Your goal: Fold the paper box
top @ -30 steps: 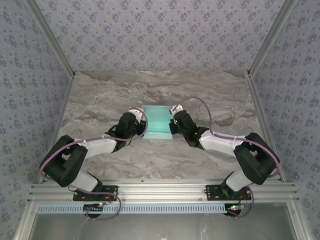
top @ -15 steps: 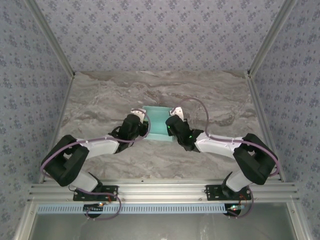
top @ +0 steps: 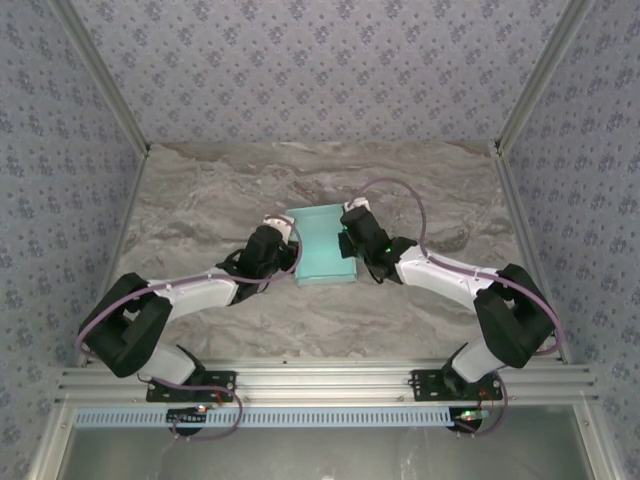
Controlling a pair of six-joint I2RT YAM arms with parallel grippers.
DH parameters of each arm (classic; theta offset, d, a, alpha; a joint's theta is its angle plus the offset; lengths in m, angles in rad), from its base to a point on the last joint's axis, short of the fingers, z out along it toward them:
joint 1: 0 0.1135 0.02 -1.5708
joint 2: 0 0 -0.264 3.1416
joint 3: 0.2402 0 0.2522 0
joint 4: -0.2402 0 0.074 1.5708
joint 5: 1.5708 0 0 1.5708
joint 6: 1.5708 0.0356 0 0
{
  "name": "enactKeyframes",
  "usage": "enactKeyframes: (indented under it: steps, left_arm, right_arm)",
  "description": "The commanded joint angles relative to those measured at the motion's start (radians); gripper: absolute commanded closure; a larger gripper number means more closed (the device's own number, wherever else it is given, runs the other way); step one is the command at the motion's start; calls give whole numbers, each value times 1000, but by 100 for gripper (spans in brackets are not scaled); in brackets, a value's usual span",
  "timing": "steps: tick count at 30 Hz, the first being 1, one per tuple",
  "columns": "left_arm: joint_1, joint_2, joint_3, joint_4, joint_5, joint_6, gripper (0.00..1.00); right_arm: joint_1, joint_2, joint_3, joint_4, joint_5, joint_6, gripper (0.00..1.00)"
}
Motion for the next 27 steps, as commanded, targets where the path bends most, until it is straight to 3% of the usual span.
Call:
enactKeyframes:
  steps: [1,13,16,25,27]
  left_arm:
    - [-45,9,40,100,84,-50,96]
    - [-123,64,7,157,-38,-124,96]
    - [-135,66,-9,165,-54,-134,96]
    - [-145,54,-19,143,-105,-110,96]
    - [-145,53,-13,132,-105,-97,96]
  right_arm:
    - [64,27,-8,61,-64,68,92]
    - [169,-9,-157,141,142,270,88]
    - [170,-22,-148,103,143,332,87]
    - [188,-115,-152,12,96,365,71]
    - [187,-145,-163,-20,93,396,62]
